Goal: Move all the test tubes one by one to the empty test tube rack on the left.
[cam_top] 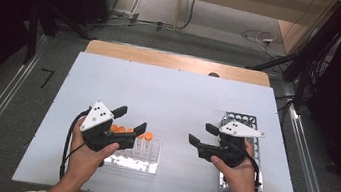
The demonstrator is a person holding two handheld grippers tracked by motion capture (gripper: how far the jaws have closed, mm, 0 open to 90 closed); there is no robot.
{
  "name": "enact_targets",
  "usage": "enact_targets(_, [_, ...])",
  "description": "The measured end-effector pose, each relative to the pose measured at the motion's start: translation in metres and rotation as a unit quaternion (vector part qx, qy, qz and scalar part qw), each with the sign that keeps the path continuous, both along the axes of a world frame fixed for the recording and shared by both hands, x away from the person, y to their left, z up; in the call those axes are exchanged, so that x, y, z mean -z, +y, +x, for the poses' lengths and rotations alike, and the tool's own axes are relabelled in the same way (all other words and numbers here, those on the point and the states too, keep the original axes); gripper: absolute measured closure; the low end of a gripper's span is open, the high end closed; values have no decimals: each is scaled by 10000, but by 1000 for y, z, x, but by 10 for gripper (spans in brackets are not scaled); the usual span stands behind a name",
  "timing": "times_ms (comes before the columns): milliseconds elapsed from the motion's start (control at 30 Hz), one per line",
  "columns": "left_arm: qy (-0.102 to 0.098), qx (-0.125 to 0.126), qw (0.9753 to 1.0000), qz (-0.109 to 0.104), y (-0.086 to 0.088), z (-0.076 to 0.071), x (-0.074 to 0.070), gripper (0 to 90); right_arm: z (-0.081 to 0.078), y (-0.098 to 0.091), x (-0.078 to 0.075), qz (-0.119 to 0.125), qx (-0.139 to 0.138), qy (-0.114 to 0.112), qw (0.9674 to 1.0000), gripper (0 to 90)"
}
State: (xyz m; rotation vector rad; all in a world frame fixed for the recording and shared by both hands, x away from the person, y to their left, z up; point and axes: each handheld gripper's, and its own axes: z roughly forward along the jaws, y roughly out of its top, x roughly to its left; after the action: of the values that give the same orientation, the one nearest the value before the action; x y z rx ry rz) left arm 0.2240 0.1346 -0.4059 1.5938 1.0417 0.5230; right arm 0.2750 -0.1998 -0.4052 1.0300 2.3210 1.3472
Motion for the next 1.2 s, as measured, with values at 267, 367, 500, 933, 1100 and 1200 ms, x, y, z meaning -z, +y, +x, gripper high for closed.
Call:
enact_targets(267, [41,-207,9998,30,16,-1,3,195,-2,-14,2,-1,170,14,9999,252])
enact_targets(367, [39,-298,9995,45,22,-2,4,185,-2,-19,2,16,244,3,9997,225])
enact_targets(500, [65,-449,9990,21,33,-3,5,179,-3,-25,3,2,358,-69,9993,199])
enact_targets(933, [302,-1091,9936,-26,75,-4,21,137,-12,-60,3,72,822,-200,9964,160])
enact_targets(1100, [336,-1329,9905,-67,89,-7,28,138,-14,-72,6,72,978,-220,9949,159])
enact_targets(1200, [307,-1441,9891,-87,96,-8,30,138,-15,-80,8,72,1109,-233,9935,160])
